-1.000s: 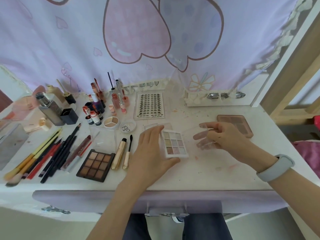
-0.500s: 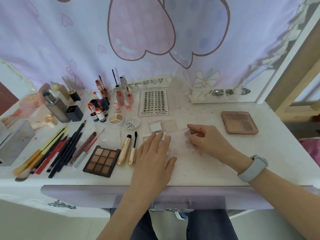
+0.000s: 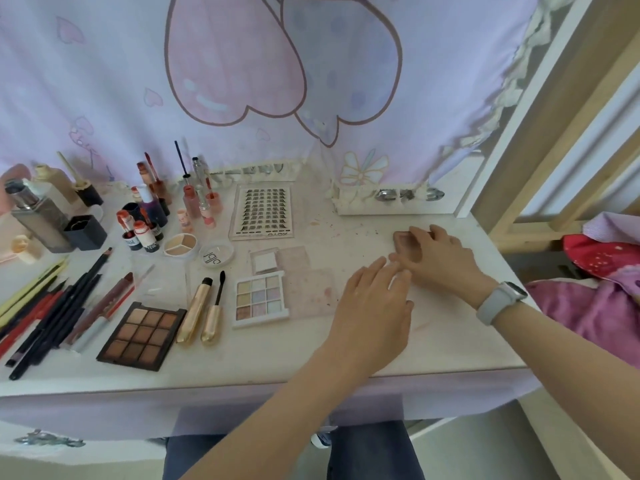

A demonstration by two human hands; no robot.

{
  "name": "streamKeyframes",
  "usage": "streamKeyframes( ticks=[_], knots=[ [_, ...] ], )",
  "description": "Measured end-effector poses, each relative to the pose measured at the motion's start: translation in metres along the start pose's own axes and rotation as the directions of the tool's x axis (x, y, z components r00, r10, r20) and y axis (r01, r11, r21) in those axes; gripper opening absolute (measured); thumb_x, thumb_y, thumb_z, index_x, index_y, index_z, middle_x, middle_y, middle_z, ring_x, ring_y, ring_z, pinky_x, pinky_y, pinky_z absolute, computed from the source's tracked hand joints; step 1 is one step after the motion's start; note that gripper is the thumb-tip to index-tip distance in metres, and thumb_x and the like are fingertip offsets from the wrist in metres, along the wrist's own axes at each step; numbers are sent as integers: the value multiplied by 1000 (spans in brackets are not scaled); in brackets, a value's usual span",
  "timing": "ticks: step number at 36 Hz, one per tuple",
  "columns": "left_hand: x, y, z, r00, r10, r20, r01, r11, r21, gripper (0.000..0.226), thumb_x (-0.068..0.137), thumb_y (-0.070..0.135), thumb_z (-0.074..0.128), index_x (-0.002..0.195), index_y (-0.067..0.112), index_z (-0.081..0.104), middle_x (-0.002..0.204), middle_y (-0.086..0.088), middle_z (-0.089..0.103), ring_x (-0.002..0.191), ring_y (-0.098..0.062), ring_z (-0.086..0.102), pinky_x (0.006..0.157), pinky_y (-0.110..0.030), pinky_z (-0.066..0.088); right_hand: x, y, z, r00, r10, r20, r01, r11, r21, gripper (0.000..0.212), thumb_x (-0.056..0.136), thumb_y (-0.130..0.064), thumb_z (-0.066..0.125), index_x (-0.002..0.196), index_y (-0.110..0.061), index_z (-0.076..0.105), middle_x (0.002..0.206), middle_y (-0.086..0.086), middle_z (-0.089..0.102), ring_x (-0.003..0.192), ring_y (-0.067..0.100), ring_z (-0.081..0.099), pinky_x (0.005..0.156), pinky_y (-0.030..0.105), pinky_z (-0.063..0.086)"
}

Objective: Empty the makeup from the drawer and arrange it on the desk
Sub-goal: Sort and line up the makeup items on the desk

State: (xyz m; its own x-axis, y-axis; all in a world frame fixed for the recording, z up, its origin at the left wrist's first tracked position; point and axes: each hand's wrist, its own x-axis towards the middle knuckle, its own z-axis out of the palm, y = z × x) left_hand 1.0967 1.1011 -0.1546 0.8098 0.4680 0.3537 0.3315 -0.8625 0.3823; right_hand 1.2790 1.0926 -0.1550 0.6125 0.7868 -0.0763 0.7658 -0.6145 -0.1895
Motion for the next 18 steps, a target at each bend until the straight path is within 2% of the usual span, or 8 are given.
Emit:
streamKeyframes(
  ticks=[5, 8, 10, 11, 12, 15, 16, 18],
  knots=[
    [8, -4, 24, 981, -51, 185, 45, 998, 38, 49, 99, 30, 36, 143, 8, 29, 152, -7, 25, 144, -24, 9, 116, -38, 4, 4, 10, -12, 995, -47, 89, 44, 999, 27, 74, 80, -42, 56, 145, -28, 24, 152, 6, 20, 134, 35, 24, 106, 46, 26],
    [3, -11, 34, 979, -45, 200, 27, 995, 96, 52, 99, 37, 31, 145, 11, 27, 155, -5, 19, 144, -22, 7, 116, -36, -1, 1, 18, -21, 993, -75, 90, 60, 985, 159, 65, 77, -37, 59, 137, -30, 37, 142, 2, 36, 128, 29, 35, 105, 38, 32],
    [2, -14, 36, 983, -38, 179, 25, 997, 73, 52, 99, 37, 32, 144, 12, 28, 155, -4, 21, 144, -21, 8, 116, -34, -2, -3, 22, -29, 992, -119, 43, 88, 891, 445, 42, 76, -32, 60, 117, -33, 50, 112, -1, 53, 98, 18, 53, 85, 21, 44],
    [3, -15, 36, 984, -37, 174, 28, 998, 50, 52, 98, 37, 33, 144, 13, 29, 154, -3, 22, 144, -20, 9, 116, -33, -2, -7, 23, -33, 990, -136, 39, 87, 805, 587, 34, 80, -25, 60, 111, -34, 51, 105, -3, 55, 86, 13, 54, 73, 15, 46],
    [3, -15, 36, 985, -42, 168, 40, 999, 16, 53, 98, 38, 35, 144, 14, 29, 154, -2, 22, 144, -19, 9, 116, -32, -2, -10, 25, -36, 986, -157, 61, 69, 710, 701, 31, 83, -17, 59, 109, -33, 53, 106, -5, 56, 84, 10, 54, 68, 15, 45],
    [3, -15, 32, 987, -118, 113, 141, 964, -227, 69, 92, 44, 48, 148, 18, 17, 153, 3, 24, 141, -14, 18, 115, -28, 8, -23, 28, -41, 935, -298, 191, -45, 435, 899, 36, 88, -1, 52, 107, -31, 58, 119, -6, 55, 96, 9, 56, 73, 20, 46],
    [3, -14, 29, 981, -164, 99, 188, 921, -341, 80, 87, 47, 55, 149, 21, 11, 154, 6, 21, 140, -10, 18, 114, -26, 13, -28, 27, -40, 912, -347, 217, -67, 397, 915, 37, 87, 0, 52, 107, -31, 58, 119, -8, 55, 97, 8, 57, 73, 20, 48],
    [3, -14, 24, 968, -230, 95, 246, 827, -506, 98, 78, 50, 66, 149, 30, 0, 154, 14, 11, 140, -2, 12, 113, -24, 15, -36, 23, -37, 884, -410, 224, -31, 427, 904, 40, 86, -1, 56, 109, -34, 57, 122, -11, 55, 101, 8, 59, 80, 24, 51]
  ],
)
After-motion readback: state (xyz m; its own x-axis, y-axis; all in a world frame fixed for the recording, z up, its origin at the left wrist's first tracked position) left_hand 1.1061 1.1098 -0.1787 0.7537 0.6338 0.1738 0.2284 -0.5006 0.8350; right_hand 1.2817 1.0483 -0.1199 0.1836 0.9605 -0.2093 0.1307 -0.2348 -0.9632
